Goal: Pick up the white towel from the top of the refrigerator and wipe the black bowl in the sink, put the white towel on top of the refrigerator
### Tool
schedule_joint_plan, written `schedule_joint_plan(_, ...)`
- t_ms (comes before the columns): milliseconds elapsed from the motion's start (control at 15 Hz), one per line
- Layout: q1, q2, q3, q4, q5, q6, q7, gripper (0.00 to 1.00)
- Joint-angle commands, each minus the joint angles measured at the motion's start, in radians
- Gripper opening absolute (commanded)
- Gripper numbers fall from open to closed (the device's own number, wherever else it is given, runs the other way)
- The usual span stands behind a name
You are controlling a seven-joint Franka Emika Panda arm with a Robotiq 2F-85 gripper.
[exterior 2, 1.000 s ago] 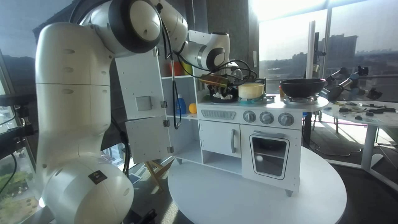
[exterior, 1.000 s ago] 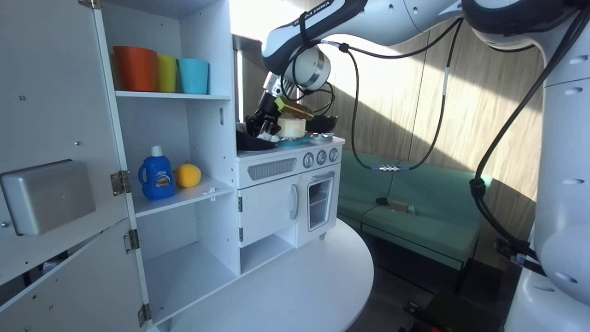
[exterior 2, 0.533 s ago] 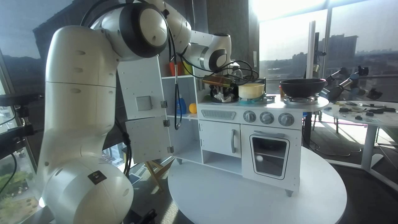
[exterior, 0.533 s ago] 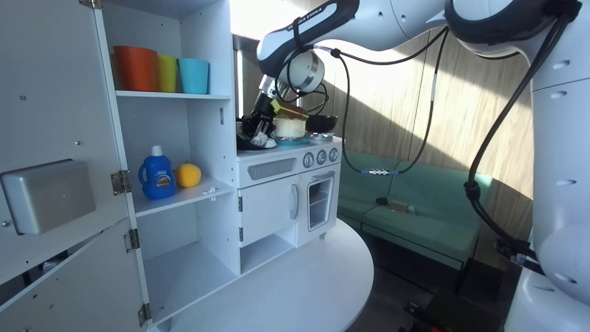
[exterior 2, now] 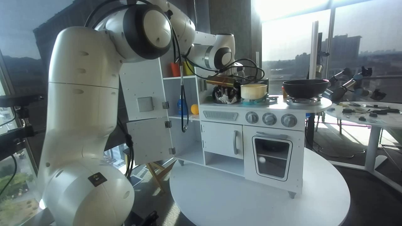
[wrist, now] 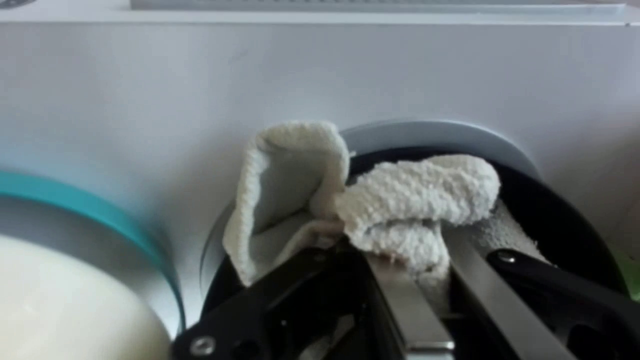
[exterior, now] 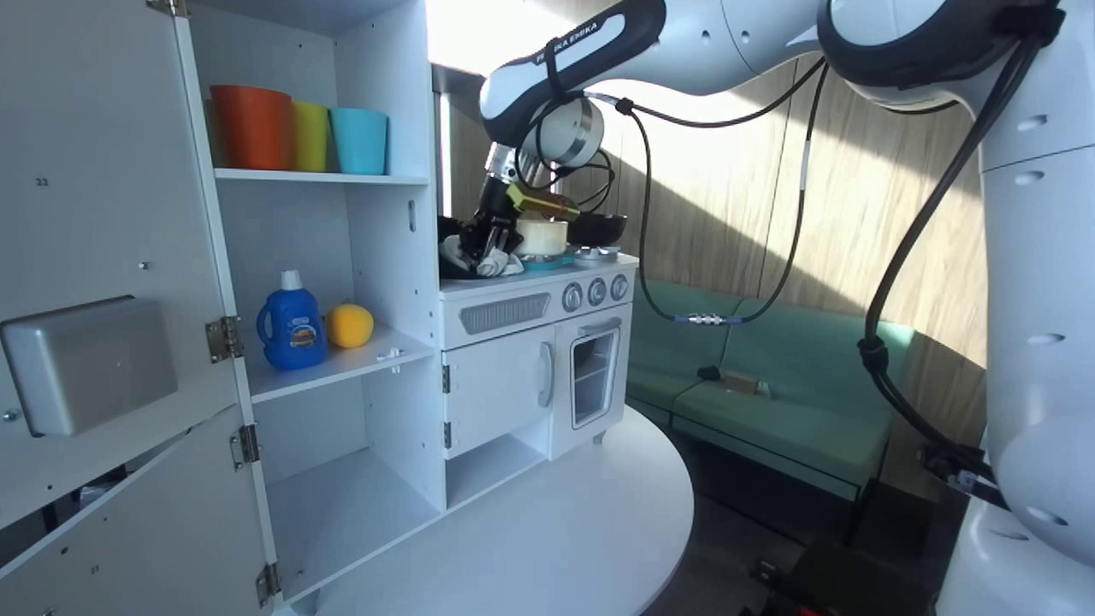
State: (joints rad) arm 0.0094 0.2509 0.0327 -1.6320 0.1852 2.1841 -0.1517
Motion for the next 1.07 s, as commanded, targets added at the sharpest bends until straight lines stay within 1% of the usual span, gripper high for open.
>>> schedule_joint_plan(0, -0.008, 0.013, 0.034, 0.061, 0.061, -0.13, -0.023, 0.12)
schedule_joint_plan(67, -0.007, 0.016, 0.04, 0.068, 0.073, -0.12, -0.041, 0.12)
schedule_joint_plan(267, 0.003, 0.03, 0.046, 0.075, 0.054, -0.017, -0.07, 0.12)
schedule_joint_plan(400, 0.02, 0.047, 0.025, 0.073, -0.047, 0.045, -0.031, 0.12)
schedule_joint_plan(533, 0.026, 0.06, 0.009, 0.058, -0.136, 0.154, -0.005, 0.12)
schedule_joint_plan(667, 0.034, 0.066, -0.014, 0.051, -0.221, 0.241, 0.061, 0.12)
schedule_joint_plan(733, 0.037, 0.063, -0.022, 0.049, -0.247, 0.247, 0.098, 0.11)
schedule_joint_plan(800, 0.043, 0.054, -0.029, 0.049, -0.272, 0.218, 0.138, 0.12)
schedule_joint_plan(867, 0.042, 0.049, -0.025, 0.052, -0.271, 0.186, 0.154, 0.12)
schedule_joint_plan(1000, 0.035, 0.041, -0.004, 0.054, -0.229, 0.126, 0.148, 0.12)
